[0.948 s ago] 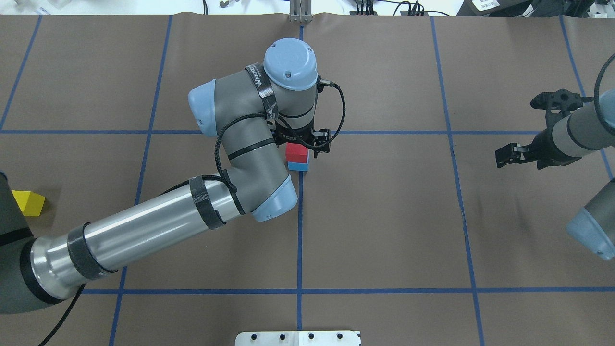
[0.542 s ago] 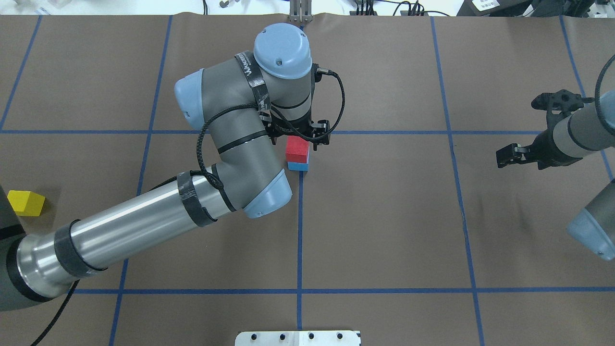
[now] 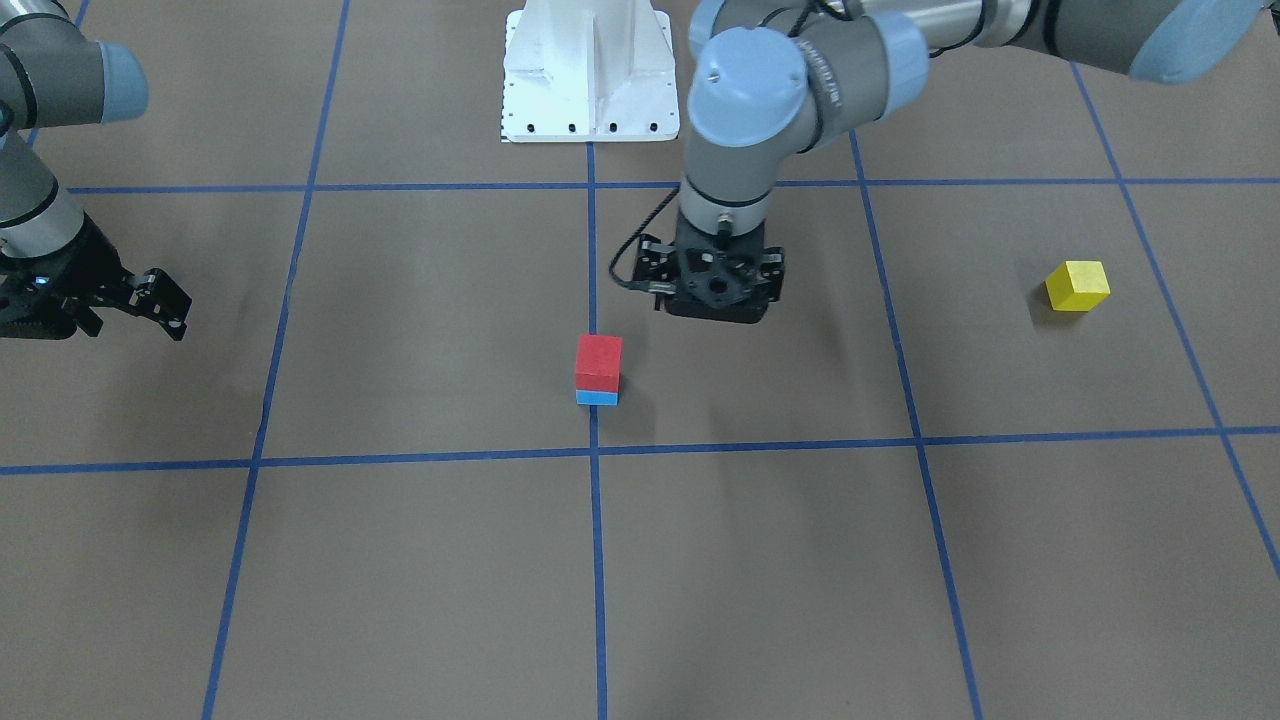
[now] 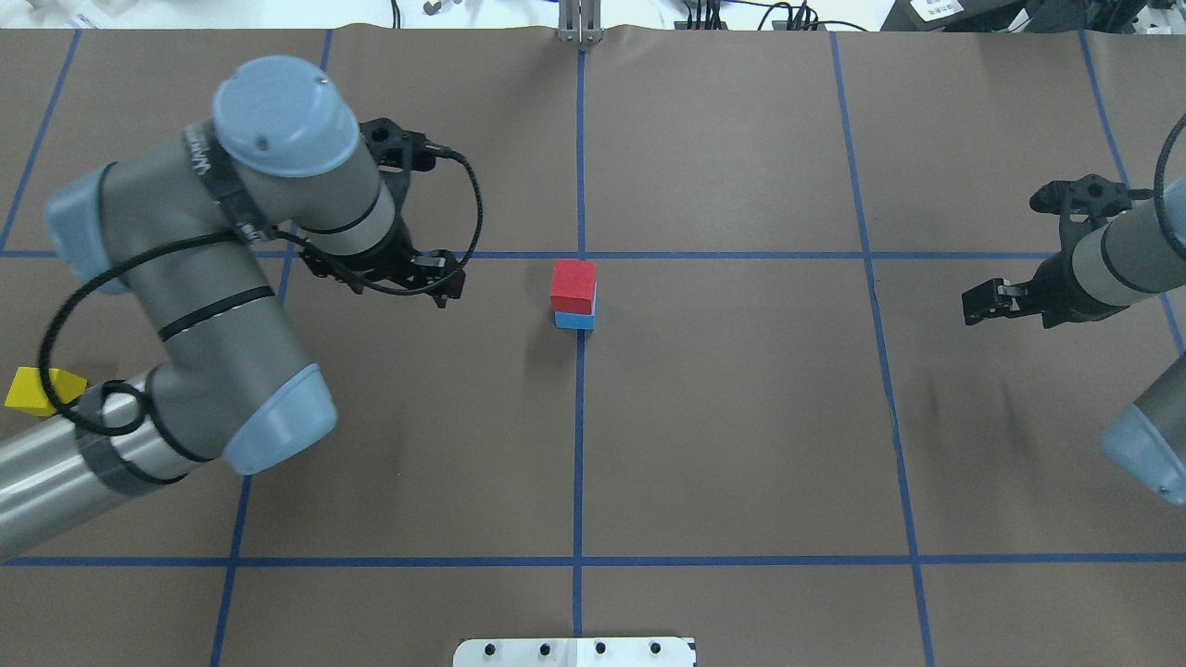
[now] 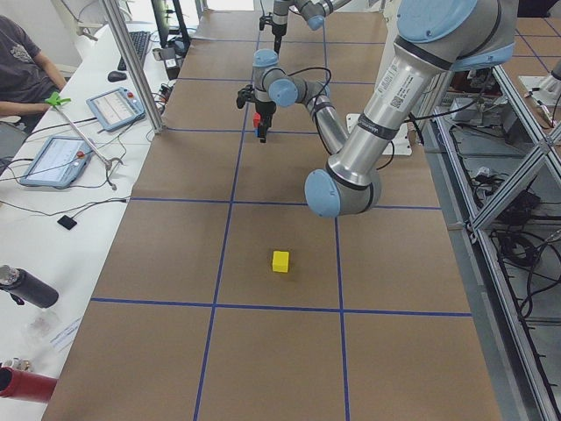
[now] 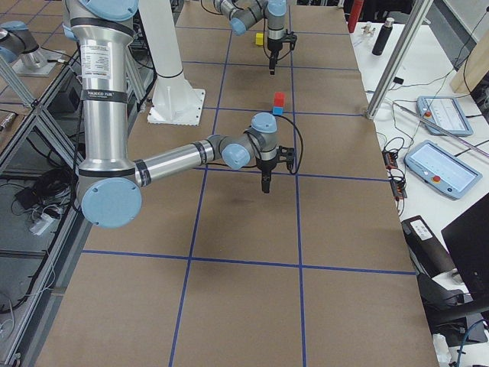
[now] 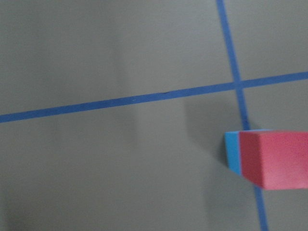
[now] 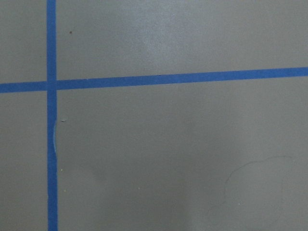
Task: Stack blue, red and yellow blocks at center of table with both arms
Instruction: 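Open the left gripper and withdraw it toward the yellow cube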
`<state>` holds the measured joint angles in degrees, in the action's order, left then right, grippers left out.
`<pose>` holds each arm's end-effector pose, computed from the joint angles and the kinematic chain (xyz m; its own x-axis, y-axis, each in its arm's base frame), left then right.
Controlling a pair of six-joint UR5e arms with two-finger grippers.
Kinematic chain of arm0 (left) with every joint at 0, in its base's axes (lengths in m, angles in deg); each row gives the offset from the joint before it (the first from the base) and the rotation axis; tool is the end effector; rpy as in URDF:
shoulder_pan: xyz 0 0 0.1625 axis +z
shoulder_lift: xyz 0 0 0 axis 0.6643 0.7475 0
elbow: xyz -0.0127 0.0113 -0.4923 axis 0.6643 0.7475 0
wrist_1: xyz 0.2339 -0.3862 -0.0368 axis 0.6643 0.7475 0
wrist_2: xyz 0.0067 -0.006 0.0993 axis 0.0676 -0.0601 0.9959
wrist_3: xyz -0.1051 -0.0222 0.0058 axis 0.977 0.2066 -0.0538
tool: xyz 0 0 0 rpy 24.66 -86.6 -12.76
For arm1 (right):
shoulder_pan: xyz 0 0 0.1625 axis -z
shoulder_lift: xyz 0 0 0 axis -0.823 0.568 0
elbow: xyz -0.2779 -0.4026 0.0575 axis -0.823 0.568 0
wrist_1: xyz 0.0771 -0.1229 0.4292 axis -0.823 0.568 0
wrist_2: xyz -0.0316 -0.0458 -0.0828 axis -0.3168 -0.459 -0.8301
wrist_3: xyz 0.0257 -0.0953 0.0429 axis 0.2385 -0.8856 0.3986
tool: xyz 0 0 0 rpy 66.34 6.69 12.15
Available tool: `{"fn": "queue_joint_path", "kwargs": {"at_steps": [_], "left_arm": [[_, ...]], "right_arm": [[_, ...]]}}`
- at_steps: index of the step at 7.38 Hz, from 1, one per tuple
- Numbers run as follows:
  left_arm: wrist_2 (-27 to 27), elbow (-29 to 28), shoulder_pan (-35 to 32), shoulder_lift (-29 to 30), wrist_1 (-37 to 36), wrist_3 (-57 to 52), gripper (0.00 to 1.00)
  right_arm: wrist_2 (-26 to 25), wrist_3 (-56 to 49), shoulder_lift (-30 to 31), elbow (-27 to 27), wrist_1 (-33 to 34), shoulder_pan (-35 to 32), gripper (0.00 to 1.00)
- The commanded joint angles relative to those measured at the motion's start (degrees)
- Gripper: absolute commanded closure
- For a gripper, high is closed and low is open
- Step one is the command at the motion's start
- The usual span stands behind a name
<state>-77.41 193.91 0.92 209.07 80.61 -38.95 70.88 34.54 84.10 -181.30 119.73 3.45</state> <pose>0.4600 -0.5140 0.2777 0.7094 0.1916 -0.6782 -0.0921 0.9793 0.1803 -0.2708 -0.4841 0.5694 0.7440 0.0647 0.6651 -0.1244 0.9913 0.0427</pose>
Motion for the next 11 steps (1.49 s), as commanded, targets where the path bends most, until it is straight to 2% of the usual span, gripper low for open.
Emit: {"fn": "queue_joint_path", "kwargs": {"at_steps": [1,2,3,4,5,6,8,11], "left_arm": [[0.0,7.3,-5.4,-16.2,2.9,-11.4,0.00],[-0.6,6.7,-10.3,-25.2,11.5,-17.4,0.00],[-4.1,4.0,-13.0,-31.4,20.4,-18.1,0.00],[-6.5,-1.8,-16.6,-35.5,30.8,-21.1,0.00],[-7.7,-8.9,-18.2,-37.2,40.6,-23.7,0.00],[-7.8,-10.8,-18.2,-37.7,42.9,-23.7,0.00],[-9.7,-10.8,-18.6,-40.1,43.3,-22.7,0.00],[-10.5,-10.6,-18.1,-39.7,43.3,-15.1,0.00]], "right_arm": [[-0.1,0.0,0.1,0.1,-0.2,0.0,0.00],[-0.1,0.0,0.1,0.1,-0.2,0.1,0.00],[-0.1,0.3,0.0,0.1,-0.2,0.1,0.00],[-0.2,0.4,-0.1,0.1,-0.2,0.1,0.00],[-0.2,0.4,-0.2,0.1,-0.2,0.1,0.00],[-0.2,0.5,-0.4,0.0,-0.3,0.1,0.00],[-0.2,0.6,-0.4,-0.1,-0.3,0.2,0.00],[-0.2,0.6,-0.4,0.0,-0.3,0.1,0.00]]}}
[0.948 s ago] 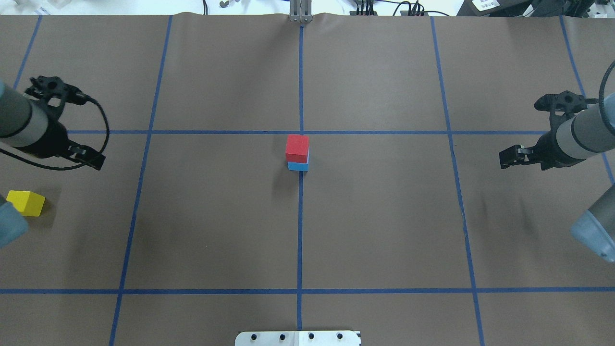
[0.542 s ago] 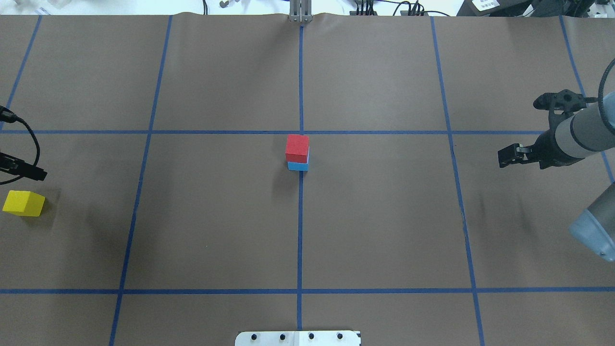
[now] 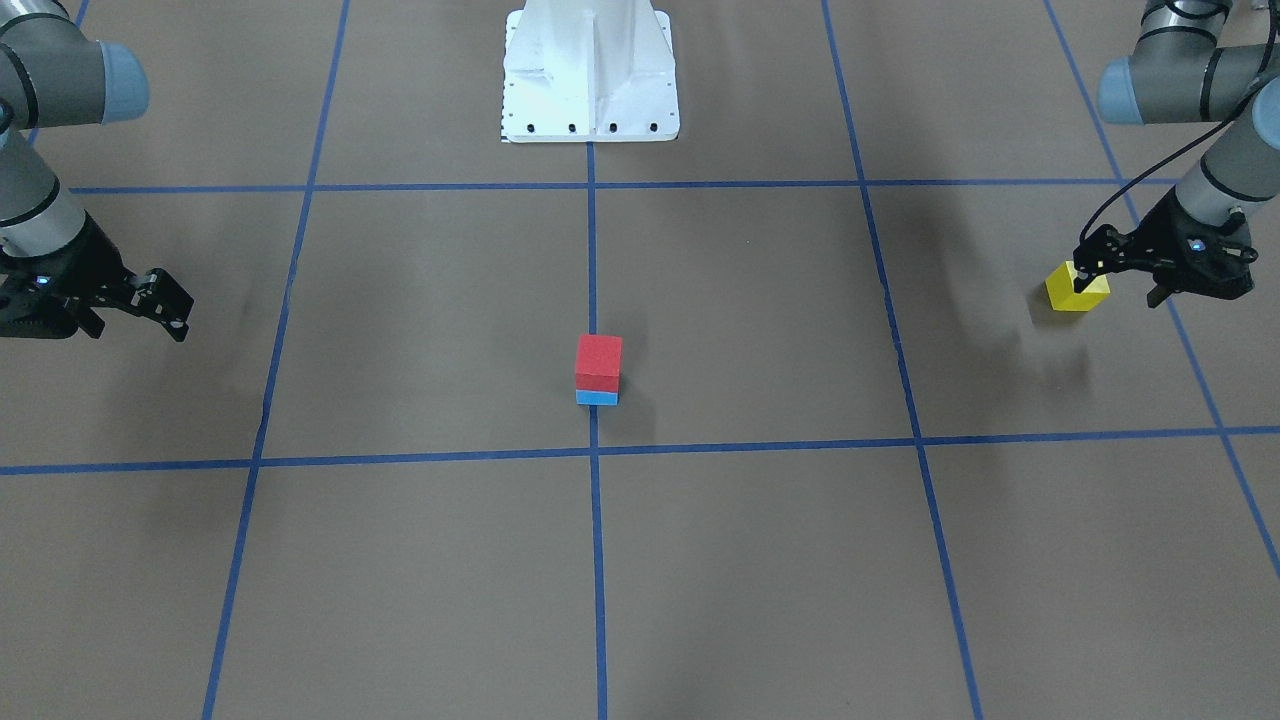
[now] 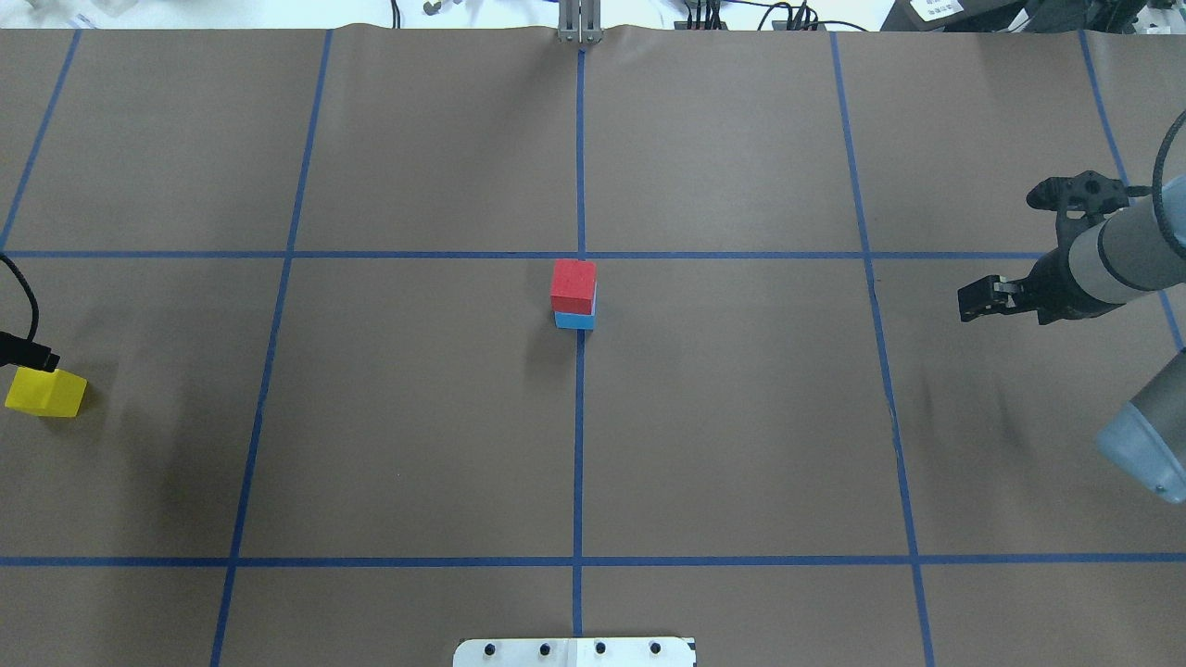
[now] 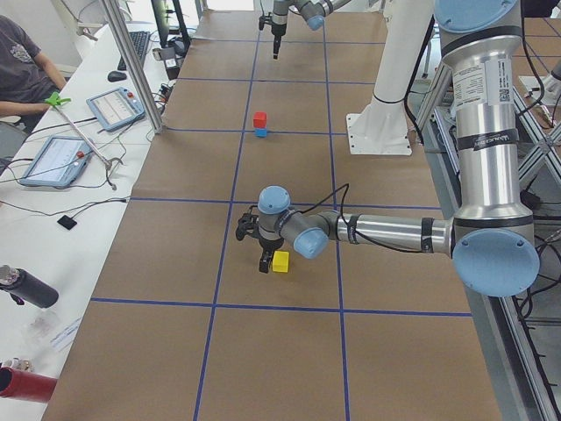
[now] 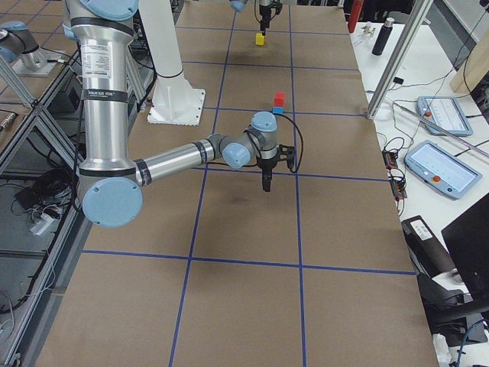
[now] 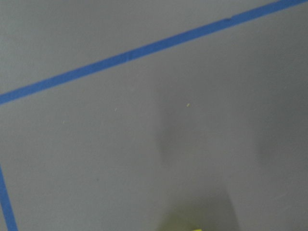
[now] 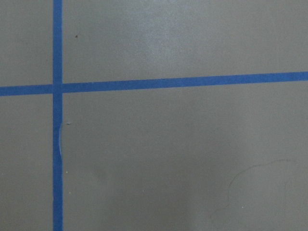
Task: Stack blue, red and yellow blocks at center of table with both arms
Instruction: 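Lower the left gripper onto the yellow cube and close it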
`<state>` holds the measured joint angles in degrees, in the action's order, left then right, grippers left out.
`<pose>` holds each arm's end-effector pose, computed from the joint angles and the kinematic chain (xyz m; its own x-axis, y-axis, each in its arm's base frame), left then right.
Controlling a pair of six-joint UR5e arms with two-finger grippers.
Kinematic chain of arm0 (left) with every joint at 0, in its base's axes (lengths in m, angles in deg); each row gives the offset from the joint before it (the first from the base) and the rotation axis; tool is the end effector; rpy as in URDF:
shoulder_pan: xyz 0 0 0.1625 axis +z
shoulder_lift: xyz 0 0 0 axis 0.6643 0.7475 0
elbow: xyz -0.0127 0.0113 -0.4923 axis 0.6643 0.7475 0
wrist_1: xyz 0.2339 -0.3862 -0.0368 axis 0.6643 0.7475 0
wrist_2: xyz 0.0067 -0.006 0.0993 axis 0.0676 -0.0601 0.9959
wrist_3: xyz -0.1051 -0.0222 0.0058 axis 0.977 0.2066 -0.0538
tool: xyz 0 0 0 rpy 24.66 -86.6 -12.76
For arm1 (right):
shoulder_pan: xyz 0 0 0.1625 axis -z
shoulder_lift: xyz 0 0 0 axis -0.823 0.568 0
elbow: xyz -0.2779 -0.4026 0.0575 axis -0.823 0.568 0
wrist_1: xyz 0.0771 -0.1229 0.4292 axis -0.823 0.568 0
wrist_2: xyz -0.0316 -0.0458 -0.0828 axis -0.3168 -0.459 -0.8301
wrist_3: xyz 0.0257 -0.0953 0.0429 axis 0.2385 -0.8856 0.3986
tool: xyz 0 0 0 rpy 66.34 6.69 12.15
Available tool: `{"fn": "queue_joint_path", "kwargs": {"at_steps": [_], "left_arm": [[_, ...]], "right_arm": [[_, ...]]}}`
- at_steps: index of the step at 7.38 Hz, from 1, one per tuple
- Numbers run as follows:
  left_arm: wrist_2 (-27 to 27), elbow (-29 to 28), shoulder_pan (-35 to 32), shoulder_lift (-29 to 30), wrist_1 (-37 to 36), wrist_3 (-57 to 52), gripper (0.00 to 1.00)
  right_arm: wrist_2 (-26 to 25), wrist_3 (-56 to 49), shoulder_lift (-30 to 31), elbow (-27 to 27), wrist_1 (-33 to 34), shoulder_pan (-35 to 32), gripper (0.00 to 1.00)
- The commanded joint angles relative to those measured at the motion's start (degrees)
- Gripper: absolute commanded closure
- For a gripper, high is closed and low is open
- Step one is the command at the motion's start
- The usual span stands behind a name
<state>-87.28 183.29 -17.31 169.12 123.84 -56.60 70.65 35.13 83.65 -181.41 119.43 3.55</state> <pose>0.1889 -0.4558 0.6939 0.7077 0.2102 -0.6745 -0.0924 0.9741 0.2066 -0.2733 -0.4864 0.5635 0.7382 0.0660 0.6714 -0.1328 0.9899 0.0487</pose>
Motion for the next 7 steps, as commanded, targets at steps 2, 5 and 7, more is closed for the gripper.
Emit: {"fn": "queue_joint_path", "kwargs": {"at_steps": [2,5,7], "left_arm": [[-0.6,0.0,0.4,0.5,0.0,6.1,0.00],[-0.6,-0.7,0.8,0.7,-0.8,6.4,0.00],[-0.6,-1.2,2.6,0.9,-0.9,6.5,0.00]], "right_arm": [[0.1,0.0,0.0,0.0,0.0,0.0,0.00],[0.2,0.1,0.0,-0.3,0.1,0.0,0.00],[0.3,0.2,0.2,-0.5,0.1,0.0,0.00]]}}
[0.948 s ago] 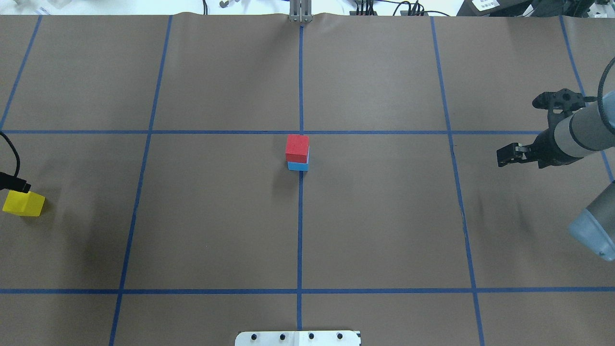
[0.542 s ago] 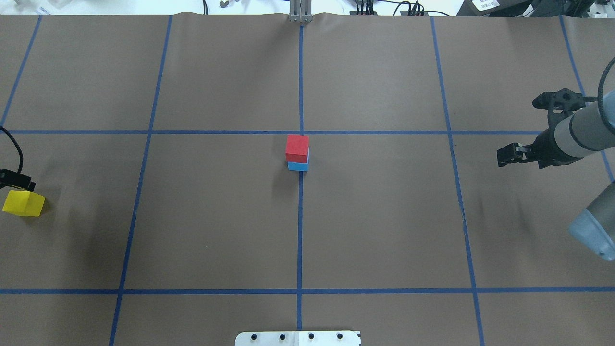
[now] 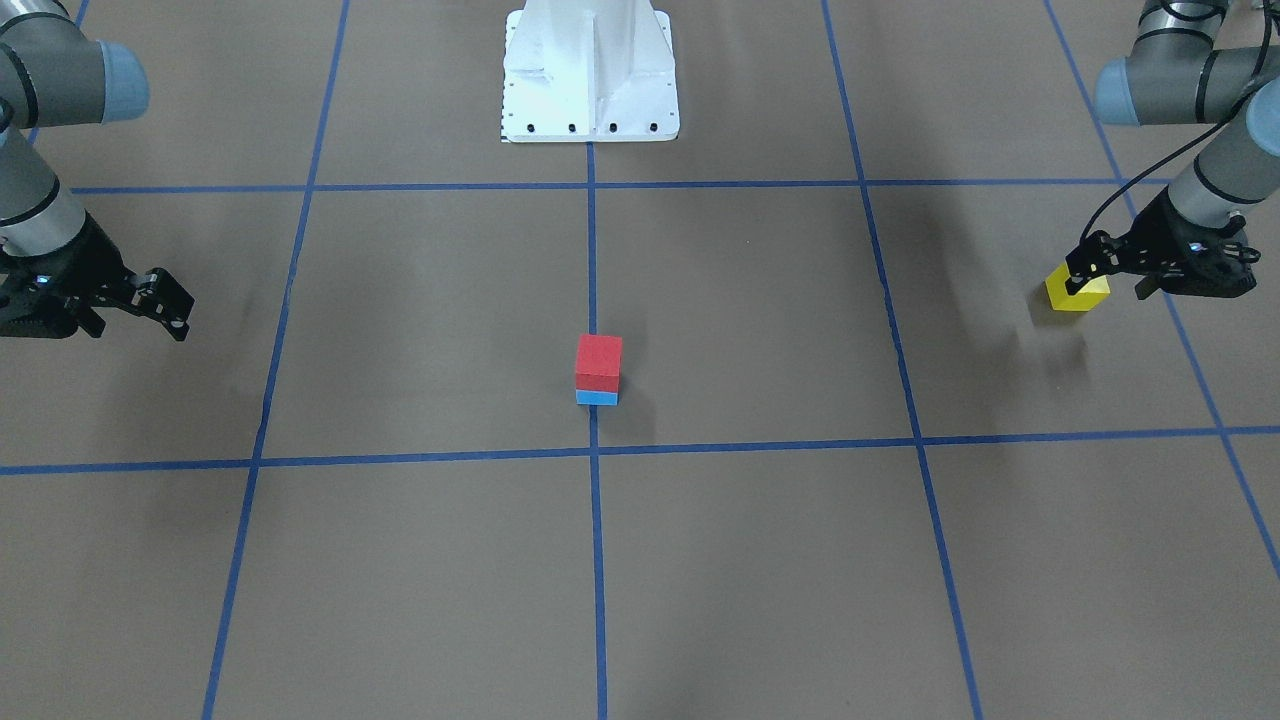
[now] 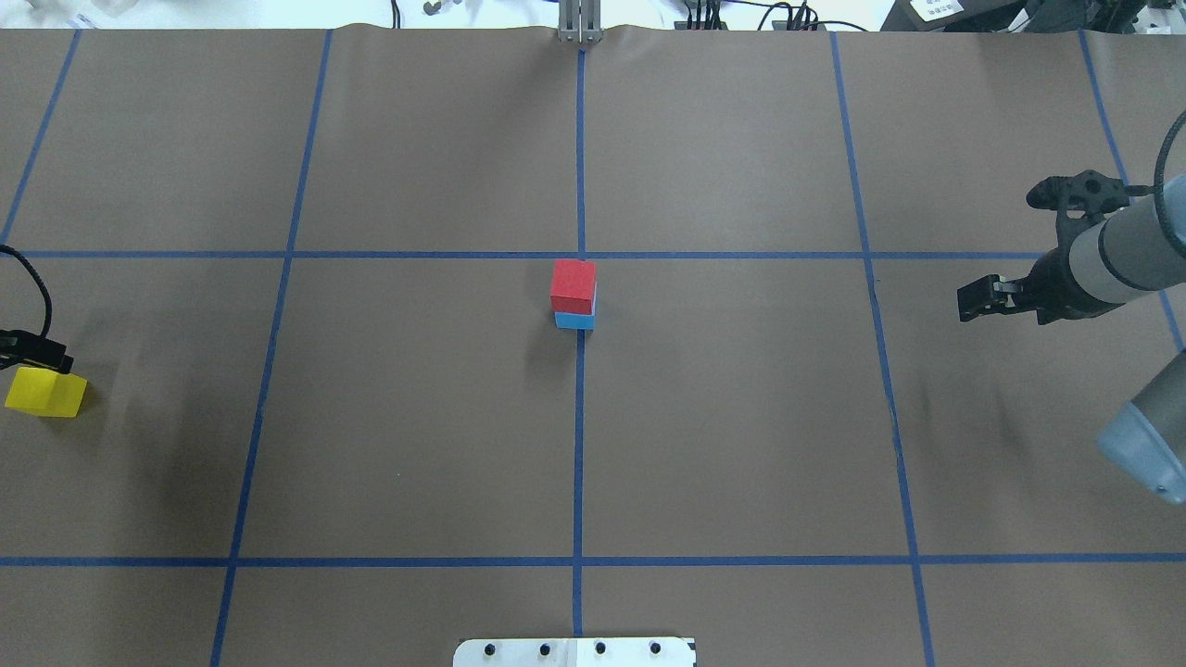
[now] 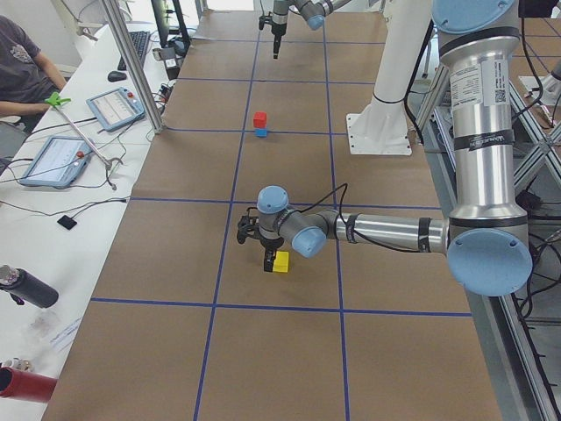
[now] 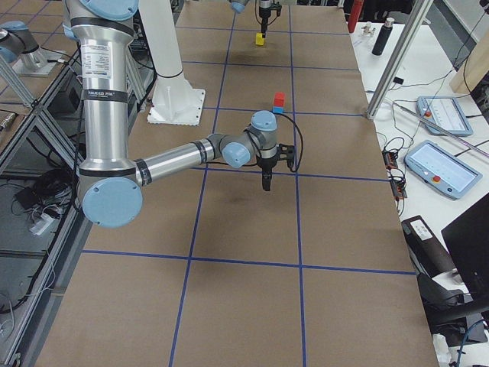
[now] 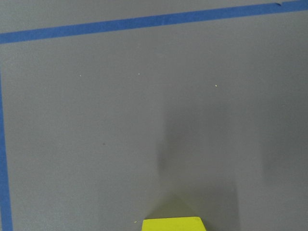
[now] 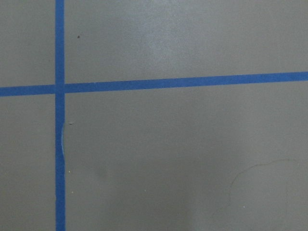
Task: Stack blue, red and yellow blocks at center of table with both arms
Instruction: 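Lower the left gripper onto the yellow cube and close it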
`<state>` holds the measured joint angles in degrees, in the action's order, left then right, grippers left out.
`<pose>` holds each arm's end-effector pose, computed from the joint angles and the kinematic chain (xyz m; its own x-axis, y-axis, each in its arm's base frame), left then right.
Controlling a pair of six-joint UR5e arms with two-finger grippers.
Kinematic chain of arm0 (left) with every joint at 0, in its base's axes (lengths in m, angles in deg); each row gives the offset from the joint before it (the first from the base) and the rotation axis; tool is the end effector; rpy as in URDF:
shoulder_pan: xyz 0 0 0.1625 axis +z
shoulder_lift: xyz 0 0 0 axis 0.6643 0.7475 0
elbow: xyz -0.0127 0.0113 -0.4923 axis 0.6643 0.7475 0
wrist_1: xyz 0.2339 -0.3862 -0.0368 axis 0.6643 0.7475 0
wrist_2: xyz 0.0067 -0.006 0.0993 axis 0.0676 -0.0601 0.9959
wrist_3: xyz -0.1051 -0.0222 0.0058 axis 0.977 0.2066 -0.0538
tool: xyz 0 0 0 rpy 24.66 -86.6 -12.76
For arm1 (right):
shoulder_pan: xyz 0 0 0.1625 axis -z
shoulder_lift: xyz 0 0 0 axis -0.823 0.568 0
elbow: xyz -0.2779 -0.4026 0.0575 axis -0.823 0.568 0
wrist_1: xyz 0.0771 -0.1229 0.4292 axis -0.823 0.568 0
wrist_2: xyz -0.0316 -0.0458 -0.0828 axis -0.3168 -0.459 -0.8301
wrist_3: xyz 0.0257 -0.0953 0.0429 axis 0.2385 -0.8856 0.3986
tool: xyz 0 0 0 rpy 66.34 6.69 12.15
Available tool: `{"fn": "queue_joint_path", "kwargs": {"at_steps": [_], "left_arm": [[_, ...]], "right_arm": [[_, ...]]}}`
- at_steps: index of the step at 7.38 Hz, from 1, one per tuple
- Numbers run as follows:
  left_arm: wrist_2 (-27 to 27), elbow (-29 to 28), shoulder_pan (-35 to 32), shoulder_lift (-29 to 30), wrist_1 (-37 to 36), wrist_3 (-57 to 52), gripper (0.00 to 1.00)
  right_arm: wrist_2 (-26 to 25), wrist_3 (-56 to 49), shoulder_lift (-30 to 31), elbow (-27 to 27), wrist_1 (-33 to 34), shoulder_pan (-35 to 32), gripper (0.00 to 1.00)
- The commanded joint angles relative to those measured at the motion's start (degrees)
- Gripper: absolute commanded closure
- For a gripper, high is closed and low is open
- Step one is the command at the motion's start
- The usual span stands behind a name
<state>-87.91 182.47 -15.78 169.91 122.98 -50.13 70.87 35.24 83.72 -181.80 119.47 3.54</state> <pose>0.2050 -0.4551 0.6966 0.7103 0.1095 -0.6953 -0.0442 0.9928 0.1113 -0.2728 -0.4852 0.5603 0.7343 0.0651 0.6757 -0.1325 0.9900 0.0486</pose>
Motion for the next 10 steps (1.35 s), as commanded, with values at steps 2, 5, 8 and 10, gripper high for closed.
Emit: {"fn": "queue_joint_path", "kwargs": {"at_steps": [2,5,8,10], "left_arm": [[-0.1,-1.0,2.4,0.2,-0.1,0.0,0.00],[-1.9,-1.2,2.5,0.1,0.0,0.1,0.00],[-1.8,-1.6,2.4,-0.1,-0.4,-0.1,0.19],[-1.9,-1.7,2.4,0.1,-0.8,-0.1,1.00]], "right_arm": [[0.0,0.1,0.1,-0.1,0.0,0.0,0.00],[0.0,0.8,0.0,-0.2,0.0,0.0,0.00],[0.0,0.8,-0.3,-0.1,0.0,0.1,0.00],[0.0,1.4,-0.5,-0.1,0.0,0.2,0.00]]}}
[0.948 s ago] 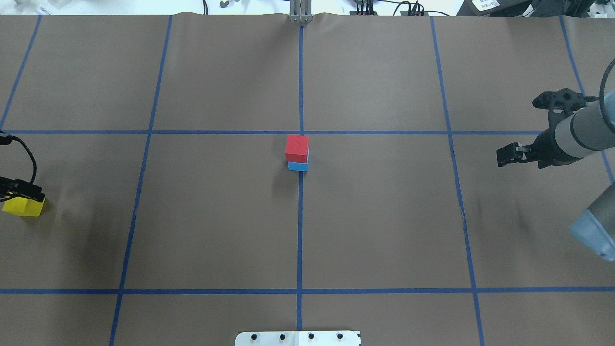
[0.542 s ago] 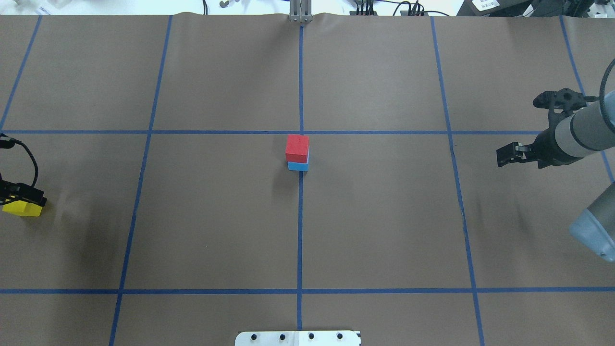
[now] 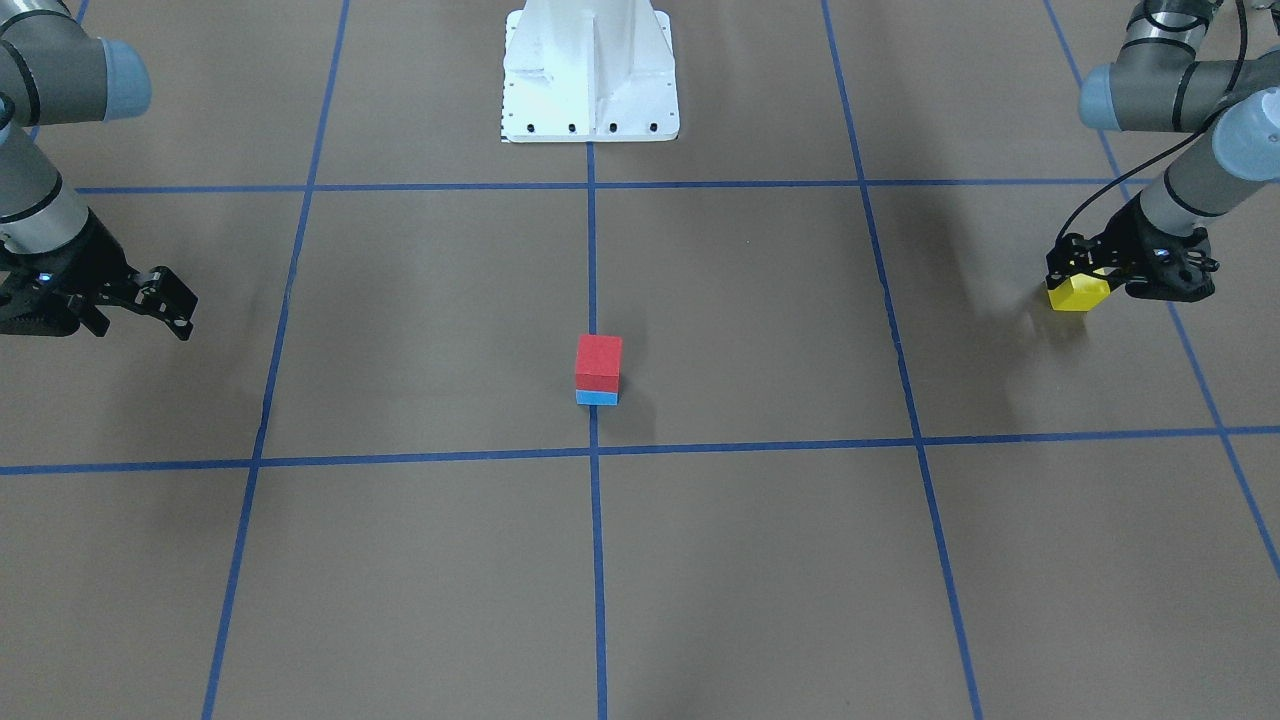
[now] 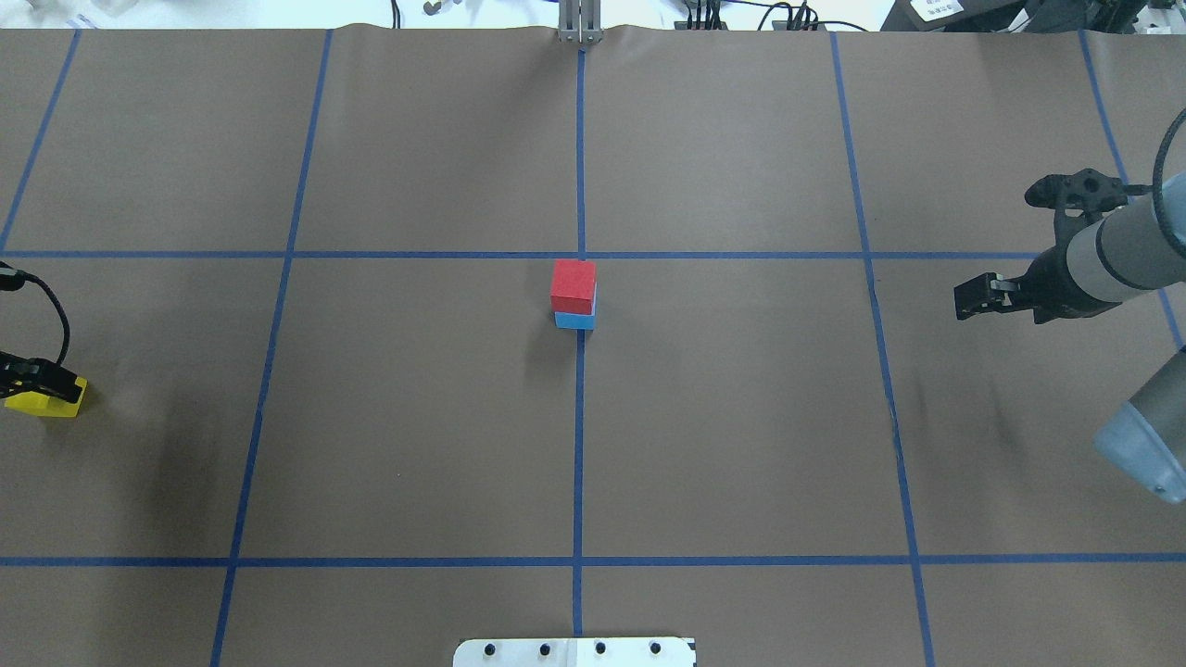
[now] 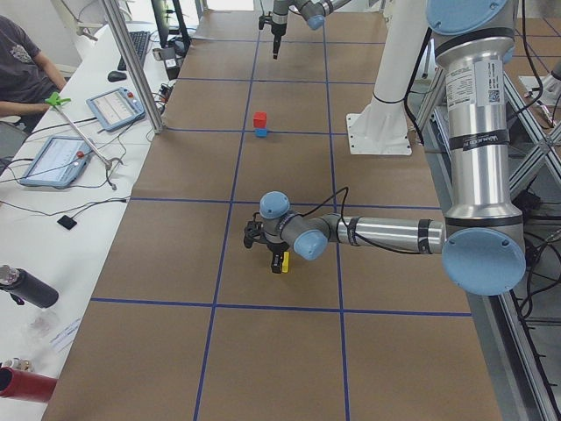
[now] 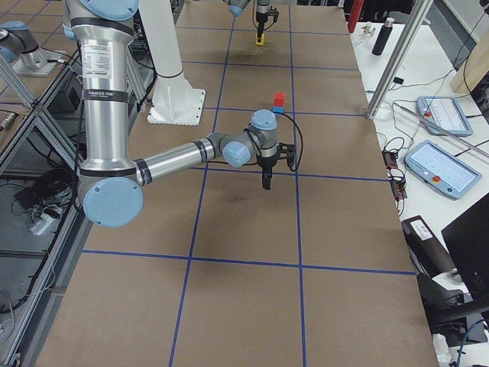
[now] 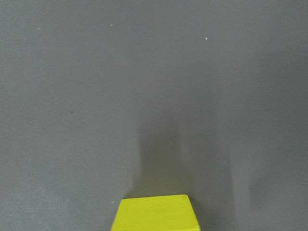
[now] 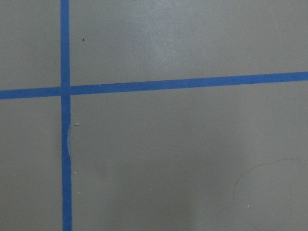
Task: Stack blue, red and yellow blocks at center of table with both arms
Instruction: 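Lower the left gripper onto the yellow cube and close it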
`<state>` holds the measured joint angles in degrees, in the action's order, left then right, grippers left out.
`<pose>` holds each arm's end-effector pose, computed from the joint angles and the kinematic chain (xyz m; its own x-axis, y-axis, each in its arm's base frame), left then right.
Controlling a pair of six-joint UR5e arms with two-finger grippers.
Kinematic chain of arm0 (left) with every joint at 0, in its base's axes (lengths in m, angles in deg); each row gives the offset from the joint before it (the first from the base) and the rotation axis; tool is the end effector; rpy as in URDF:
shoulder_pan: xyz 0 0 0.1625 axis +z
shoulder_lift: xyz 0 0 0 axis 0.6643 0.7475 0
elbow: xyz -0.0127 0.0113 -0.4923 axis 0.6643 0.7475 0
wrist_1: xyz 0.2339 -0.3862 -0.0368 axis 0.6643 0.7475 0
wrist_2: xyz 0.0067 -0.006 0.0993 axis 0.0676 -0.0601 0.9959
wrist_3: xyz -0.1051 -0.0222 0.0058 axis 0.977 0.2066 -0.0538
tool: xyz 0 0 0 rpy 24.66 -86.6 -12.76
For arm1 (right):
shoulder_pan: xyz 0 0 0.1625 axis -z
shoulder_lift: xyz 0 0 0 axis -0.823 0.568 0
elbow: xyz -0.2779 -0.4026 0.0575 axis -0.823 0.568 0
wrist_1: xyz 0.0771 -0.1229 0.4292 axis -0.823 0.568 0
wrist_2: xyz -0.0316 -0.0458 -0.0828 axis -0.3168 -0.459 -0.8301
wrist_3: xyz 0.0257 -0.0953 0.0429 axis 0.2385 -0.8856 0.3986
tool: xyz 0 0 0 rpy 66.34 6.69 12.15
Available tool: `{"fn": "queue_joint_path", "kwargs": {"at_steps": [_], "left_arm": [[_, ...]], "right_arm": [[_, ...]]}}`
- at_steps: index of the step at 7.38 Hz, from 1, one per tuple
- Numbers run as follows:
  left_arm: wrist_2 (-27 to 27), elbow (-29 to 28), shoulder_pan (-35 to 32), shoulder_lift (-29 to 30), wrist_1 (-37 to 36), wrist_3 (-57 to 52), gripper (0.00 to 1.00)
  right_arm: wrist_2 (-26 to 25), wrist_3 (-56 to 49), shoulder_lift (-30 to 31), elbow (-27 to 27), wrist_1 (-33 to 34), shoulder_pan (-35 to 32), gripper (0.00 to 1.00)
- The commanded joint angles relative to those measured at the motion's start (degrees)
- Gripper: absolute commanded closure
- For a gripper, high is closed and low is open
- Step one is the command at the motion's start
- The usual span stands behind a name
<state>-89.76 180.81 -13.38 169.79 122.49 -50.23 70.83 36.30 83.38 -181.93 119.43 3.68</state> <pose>0.2239 -0.4413 0.7133 0.7027 0.1181 -0.7016 -0.1027 0.9926 0.0643 -0.2753 -0.4863 0.5557 0.7285 0.0769 0.6807 -0.1442 0.9886 0.0426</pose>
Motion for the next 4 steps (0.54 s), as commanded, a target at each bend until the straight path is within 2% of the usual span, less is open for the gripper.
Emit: {"fn": "queue_joint_path", "kwargs": {"at_steps": [1,3,4], "left_arm": [[-0.3,1.5,0.0,1.5,-4.4,0.1,1.00],[-0.3,12.2,0.0,8.7,-23.0,0.1,1.00],[-0.3,15.3,0.0,16.0,-31.5,0.2,1.00]], "right_arm": [[0.0,0.3,-0.2,0.1,0.0,0.0,0.00],[0.0,0.3,-0.3,0.2,0.0,0.0,0.00],[0.0,0.2,-0.3,0.3,0.0,0.1,0.00]]}}
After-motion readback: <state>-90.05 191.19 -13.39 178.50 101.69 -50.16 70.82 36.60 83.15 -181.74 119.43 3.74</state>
